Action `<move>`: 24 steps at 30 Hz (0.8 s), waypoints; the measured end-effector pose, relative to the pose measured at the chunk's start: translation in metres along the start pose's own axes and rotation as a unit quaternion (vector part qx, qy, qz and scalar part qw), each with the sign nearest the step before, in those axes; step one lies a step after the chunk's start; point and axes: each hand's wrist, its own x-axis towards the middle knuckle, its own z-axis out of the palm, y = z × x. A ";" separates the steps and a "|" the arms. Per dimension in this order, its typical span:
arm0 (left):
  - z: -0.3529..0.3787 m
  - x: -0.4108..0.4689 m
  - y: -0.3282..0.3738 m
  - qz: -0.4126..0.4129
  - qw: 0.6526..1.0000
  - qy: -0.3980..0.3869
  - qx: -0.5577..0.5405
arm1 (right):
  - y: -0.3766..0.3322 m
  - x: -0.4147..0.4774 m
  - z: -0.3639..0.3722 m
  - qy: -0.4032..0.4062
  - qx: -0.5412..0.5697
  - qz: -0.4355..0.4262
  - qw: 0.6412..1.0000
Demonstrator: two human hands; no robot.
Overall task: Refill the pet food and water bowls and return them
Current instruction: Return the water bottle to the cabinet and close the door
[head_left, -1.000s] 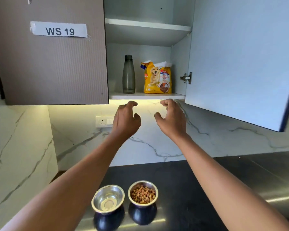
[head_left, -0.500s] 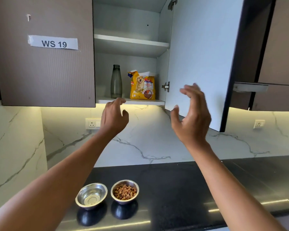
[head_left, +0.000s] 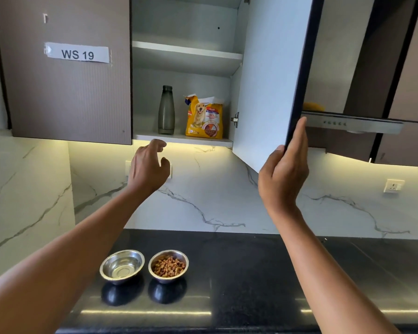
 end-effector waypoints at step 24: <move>-0.041 0.081 -0.156 -0.043 0.995 0.033 0.086 | -0.107 -0.107 0.260 -0.201 0.103 -0.115 0.967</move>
